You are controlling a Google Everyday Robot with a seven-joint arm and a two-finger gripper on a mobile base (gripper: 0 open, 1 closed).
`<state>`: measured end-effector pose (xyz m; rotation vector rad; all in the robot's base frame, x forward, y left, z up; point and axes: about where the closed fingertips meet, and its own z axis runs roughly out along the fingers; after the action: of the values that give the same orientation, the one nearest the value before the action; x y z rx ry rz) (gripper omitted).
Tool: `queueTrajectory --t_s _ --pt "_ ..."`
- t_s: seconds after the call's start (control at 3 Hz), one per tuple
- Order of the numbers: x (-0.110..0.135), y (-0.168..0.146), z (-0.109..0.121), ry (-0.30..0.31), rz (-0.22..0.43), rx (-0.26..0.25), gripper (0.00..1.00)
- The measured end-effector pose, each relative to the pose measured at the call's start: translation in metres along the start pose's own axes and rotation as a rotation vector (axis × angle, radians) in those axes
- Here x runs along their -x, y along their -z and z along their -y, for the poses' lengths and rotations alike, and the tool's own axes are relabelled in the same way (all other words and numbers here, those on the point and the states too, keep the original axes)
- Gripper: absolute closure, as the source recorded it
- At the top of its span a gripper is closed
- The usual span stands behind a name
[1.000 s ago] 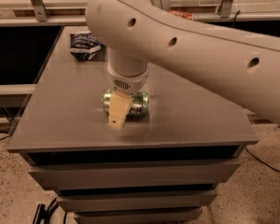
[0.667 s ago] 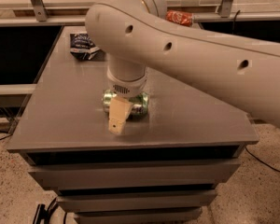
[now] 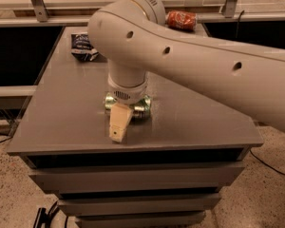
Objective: Place green can upright
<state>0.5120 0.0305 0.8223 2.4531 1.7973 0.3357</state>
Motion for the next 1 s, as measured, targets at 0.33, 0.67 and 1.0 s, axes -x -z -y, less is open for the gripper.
queueTrajectory --t_s 0.33,0.67,1.0 --pt "-0.0012 -0.0011 0.0 0.005 -0.004 -0.014 0.0" --pt "-0.0009 -0.0009 -0.001 0.01 -0.004 -0.022 0.18" --pt "0.0012 0.0023 -0.0036 0.011 -0.007 -0.025 0.41"
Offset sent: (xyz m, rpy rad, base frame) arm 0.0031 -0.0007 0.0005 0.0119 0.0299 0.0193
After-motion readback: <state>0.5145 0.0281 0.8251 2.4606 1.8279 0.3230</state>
